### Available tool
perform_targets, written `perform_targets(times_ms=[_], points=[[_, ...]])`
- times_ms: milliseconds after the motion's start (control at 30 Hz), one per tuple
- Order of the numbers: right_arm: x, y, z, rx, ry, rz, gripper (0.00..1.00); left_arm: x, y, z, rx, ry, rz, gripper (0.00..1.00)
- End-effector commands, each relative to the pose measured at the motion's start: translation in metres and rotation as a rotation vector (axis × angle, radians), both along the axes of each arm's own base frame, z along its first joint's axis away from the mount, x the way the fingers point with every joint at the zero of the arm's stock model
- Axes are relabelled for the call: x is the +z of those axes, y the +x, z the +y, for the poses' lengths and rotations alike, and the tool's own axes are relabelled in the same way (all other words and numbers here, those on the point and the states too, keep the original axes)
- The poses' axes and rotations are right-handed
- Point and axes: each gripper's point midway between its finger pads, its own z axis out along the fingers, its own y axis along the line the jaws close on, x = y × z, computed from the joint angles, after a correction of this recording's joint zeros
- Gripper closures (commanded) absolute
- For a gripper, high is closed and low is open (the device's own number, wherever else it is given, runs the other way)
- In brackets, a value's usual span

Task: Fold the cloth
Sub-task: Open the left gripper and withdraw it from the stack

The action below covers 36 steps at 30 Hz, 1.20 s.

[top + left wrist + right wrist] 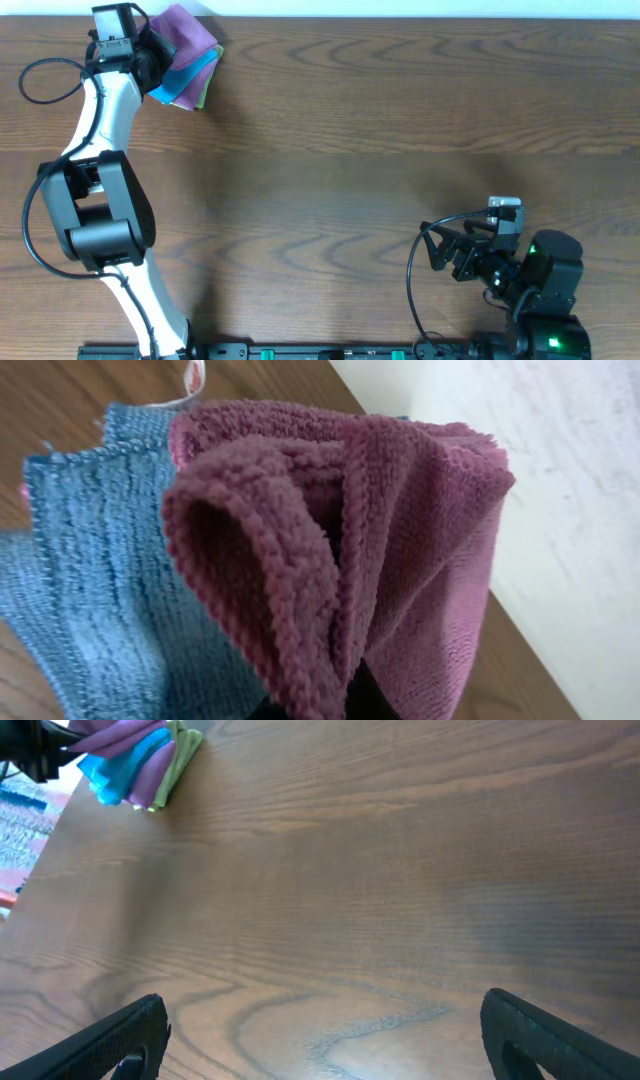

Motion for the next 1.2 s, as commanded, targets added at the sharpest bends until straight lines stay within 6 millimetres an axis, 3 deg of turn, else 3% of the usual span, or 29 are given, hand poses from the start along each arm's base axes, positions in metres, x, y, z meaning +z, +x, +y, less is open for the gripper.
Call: perform_targets(times_ms=[0,133,300,400,500,667,867,1000,1067,1167], points=[[0.001,-0.001,0.000,-0.007,0.014,0.000,0.01,0.005,0.000,0.011,0.009,0.070,0.008,0.94],[0.001,-0.001,0.000,-0.007,0.014,0.000,0.01,-0.004,-0.009,0.013,0.010,0.092,0.059,0.91],[0.001,-0.001,0.000,-0.007,0.014,-0.001,0.01,-0.009,-0.015,0.015,-0.013,0.129,0.091,0.71],[0.001,-0.001,0.000,-0.007,0.014,0.000,0.01,-0.008,-0.014,0.015,-0.024,0.140,0.090,0.53],[0.001,-0.001,0.000,-0.007,0.014,0.000,0.01,-0.004,-0.015,0.017,-0.036,0.156,0.081,0.46],[0.001,-0.001,0.000,-0.007,0.014,0.000,0.01,0.017,-0.018,0.025,-0.067,0.202,0.054,0.25],[0.001,-0.001,0.000,-0.007,0.014,-0.001,0.01,0.047,-0.034,0.036,-0.072,0.237,0.045,0.11],[0.001,-0.001,0.000,-0.007,0.014,-0.001,0.01,0.064,-0.046,0.043,-0.062,0.242,0.042,0.09],[0.001,-0.001,0.000,-0.007,0.014,-0.001,0.01,0.076,-0.054,0.043,-0.059,0.241,0.039,0.03],[0.001,-0.001,0.000,-0.007,0.014,-0.001,0.01,0.089,-0.062,0.041,-0.059,0.241,0.036,0.04]])
